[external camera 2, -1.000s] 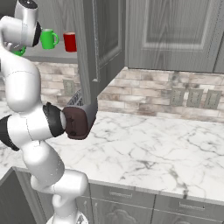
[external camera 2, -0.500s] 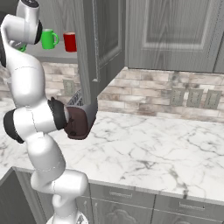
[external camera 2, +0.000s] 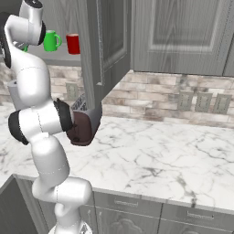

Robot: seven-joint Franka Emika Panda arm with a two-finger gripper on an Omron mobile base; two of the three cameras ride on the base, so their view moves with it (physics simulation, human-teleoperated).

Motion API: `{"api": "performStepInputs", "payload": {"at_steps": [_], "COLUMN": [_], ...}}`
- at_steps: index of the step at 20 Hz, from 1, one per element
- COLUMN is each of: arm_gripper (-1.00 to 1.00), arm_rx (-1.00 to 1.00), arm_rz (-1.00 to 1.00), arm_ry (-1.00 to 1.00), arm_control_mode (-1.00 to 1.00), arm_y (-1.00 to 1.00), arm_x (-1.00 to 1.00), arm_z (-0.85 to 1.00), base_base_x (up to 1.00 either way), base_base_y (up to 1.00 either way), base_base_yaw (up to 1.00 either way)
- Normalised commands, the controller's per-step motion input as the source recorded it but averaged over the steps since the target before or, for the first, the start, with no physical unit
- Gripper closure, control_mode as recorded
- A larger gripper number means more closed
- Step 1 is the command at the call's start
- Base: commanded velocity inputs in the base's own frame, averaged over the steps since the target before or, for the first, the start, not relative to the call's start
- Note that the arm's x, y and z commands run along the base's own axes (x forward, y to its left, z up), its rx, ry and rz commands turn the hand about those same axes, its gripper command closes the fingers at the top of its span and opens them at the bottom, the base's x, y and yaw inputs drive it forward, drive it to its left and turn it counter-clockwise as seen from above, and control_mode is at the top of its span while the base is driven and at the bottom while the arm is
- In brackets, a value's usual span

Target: Pick the mug on the counter and place it in the cabinet with the handle facing the right, like the mugs already inside.

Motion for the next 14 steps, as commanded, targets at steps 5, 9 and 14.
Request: {"api": "performStepInputs", "payload": {"at_steps": [5, 9, 14], "arm_gripper": [1.0, 1.0, 1.0], "arm_rx": [0.0, 0.0, 0.0], "arm_rz": [0.02, 0.0, 0.0], "arm_ry": [-0.03, 0.0, 0.0], "arm_control_mode": [-1.0, -1.0, -1.0], "arm_y": [0.1, 0.07, 0.07], "arm_x": [0.14, 0.14, 0.12], "arm_z": [-0.09, -0.08, -0.1], "base_base_x": [0.0, 0.0, 0.0], "base_base_y": [0.0, 0.0, 0.0], "base_base_yaw": [0.0, 0.0, 0.0]}}
